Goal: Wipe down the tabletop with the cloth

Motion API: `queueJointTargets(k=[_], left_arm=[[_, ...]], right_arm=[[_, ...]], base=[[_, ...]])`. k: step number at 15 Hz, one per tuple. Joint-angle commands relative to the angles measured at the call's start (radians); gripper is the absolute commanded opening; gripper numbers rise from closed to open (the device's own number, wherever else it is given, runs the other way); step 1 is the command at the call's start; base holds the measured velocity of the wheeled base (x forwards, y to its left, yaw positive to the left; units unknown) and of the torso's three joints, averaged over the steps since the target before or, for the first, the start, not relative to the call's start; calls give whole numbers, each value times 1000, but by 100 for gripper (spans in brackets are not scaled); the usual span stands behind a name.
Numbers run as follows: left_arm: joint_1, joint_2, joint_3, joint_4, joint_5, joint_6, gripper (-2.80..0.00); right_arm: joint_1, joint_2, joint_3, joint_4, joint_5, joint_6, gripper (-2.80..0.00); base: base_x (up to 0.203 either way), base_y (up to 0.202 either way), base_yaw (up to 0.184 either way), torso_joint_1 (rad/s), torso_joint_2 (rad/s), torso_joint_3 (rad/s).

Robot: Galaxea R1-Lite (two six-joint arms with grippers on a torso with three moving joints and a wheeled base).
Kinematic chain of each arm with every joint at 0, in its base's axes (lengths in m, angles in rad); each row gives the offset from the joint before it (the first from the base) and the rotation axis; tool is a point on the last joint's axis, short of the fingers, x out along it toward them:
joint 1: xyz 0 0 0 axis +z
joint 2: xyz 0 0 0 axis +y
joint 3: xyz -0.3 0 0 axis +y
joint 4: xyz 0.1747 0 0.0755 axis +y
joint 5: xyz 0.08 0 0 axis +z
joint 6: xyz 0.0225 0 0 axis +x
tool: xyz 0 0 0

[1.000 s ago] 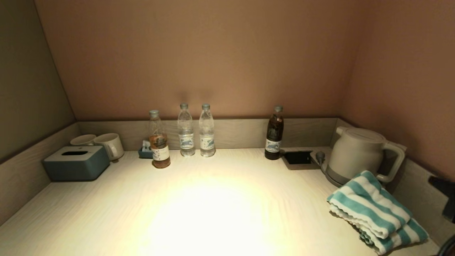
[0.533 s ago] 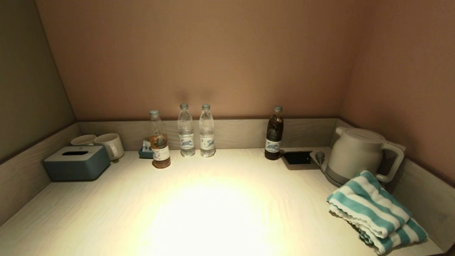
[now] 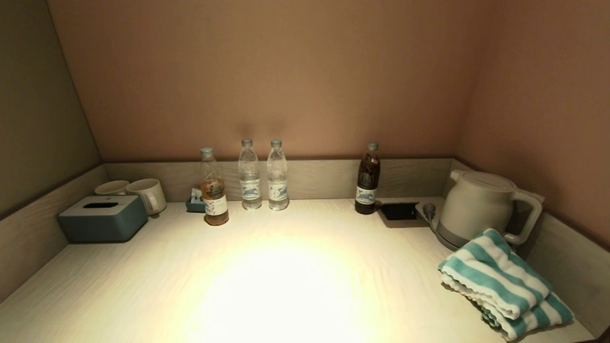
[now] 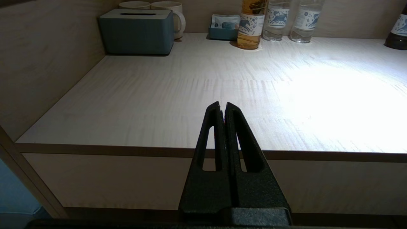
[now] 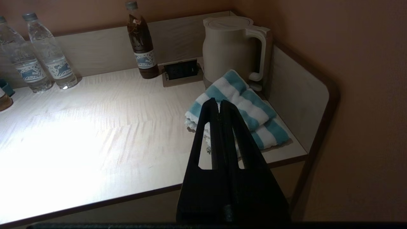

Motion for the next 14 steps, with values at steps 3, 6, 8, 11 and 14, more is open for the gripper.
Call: queueJointTargets(k=[3,6,8,11,14], left_arm=[[0,2,0,0,1,-1,-280],[0,2,0,0,1,-1,-280],[0,2,0,0,1,-1,-280],[0,2,0,0,1,-1,-280],[0,2,0,0,1,-1,-280]], right_arm=[[11,-80,38,35,0,22,-280],[53,-84,34,35,-6,18,-280],[60,-95,35,38,-9,18,-280],[60,-178,67,43,-12,6,-280],[63,-299,121,44,-12,-62,-280]], base=[[0,0,0,0,0,0],[0,0,0,0,0,0],[0,0,0,0,0,0],[0,0,0,0,0,0],[0,0,0,0,0,0]])
